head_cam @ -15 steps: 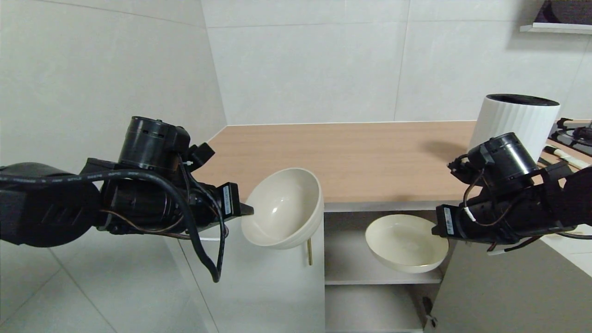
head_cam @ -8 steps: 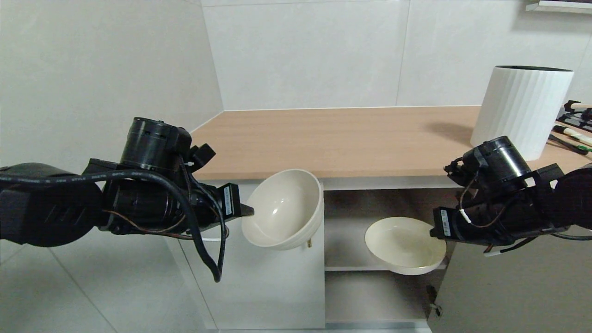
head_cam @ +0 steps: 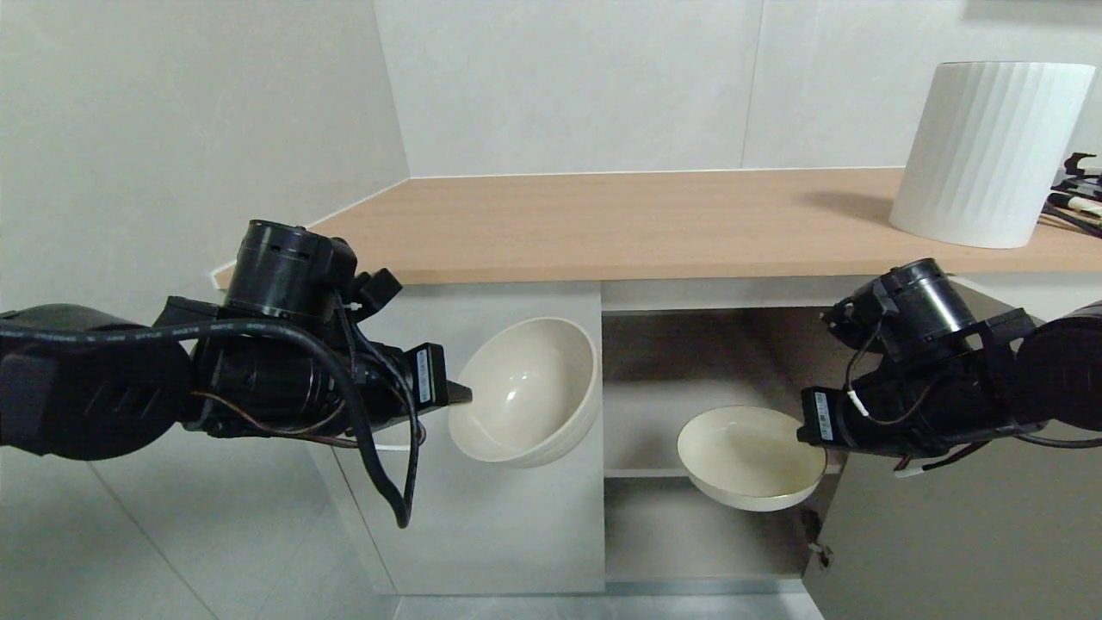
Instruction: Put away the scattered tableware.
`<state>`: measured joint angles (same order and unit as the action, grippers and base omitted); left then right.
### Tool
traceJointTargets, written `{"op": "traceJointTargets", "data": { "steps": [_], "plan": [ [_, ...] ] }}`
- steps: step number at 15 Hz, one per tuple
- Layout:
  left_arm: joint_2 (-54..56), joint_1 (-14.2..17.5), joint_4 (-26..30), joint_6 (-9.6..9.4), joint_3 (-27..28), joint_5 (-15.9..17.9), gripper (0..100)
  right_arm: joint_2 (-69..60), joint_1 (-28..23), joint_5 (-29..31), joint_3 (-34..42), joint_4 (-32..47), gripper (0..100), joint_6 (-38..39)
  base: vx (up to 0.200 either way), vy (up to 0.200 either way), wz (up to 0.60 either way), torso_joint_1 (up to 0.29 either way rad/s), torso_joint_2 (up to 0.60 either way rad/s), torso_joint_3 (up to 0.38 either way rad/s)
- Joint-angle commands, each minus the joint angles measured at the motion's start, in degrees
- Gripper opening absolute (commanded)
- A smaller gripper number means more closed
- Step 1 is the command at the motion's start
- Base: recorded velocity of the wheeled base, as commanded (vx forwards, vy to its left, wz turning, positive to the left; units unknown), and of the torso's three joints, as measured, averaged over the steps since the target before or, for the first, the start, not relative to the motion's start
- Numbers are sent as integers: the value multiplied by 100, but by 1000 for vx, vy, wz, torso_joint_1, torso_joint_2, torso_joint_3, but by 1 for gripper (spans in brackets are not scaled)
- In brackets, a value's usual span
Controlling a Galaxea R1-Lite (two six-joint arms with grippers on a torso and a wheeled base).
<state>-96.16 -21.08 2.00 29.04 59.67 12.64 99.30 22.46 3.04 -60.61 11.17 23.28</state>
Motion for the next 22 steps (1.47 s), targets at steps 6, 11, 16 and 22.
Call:
{"op": "traceJointTargets", "data": {
  "steps": [6,11,16,22],
  "plan": [
    [-61,-90,2,5,-8,10,0,502,4,13,-12,-264,0,1,0,0,0,-3,11,7],
    [-342,-441,20,93,-35,45,0,2093,-101,567,-65,-1811,0,71,0,0,0,0,0,0],
    [-509,-547,29,199,-35,45,0,3341,-356,1006,-390,-3252,0,141,0,0,0,0,0,0],
    [-544,-617,46,199,-43,45,0,4018,-602,1217,-996,-3261,0,176,0,0,0,0,0,0]
  ]
}}
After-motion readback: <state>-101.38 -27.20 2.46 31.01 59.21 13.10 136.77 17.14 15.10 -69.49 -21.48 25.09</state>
